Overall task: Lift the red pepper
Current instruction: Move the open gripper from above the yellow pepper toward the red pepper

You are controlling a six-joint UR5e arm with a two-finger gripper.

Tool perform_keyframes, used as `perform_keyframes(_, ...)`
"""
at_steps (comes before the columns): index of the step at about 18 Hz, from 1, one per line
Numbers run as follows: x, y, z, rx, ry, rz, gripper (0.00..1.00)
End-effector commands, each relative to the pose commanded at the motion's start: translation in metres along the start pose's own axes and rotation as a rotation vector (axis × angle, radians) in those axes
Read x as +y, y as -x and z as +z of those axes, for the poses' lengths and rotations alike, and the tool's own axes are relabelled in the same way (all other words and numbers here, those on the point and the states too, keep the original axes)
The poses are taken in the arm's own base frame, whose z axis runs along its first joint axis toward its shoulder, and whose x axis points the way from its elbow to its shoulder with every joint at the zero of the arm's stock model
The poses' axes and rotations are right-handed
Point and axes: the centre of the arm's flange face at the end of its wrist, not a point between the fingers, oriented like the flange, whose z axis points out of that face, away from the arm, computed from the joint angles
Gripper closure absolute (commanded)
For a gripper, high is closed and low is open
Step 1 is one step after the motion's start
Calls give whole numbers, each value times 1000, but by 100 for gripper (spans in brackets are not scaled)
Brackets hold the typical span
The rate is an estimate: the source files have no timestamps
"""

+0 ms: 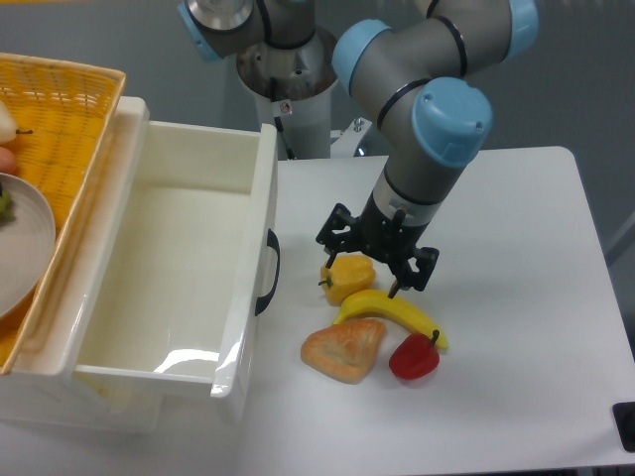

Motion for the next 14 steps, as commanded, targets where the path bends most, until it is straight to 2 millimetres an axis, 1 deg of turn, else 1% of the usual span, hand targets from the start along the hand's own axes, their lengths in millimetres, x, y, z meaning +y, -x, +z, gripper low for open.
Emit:
perform_keyframes(1,-1,0,-1,-3,0,16,0)
perform_keyframes(5,4,2,7,3,18,111,0)
perform_keyframes(6,7,3,13,3,40,124,0)
perform_keyframes(9,10,7,20,-13,84,130,0)
perform_keyframes(11,8,10,20,-61,87,150,0)
perform_keyframes(14,9,14,27,-100,101,222,0)
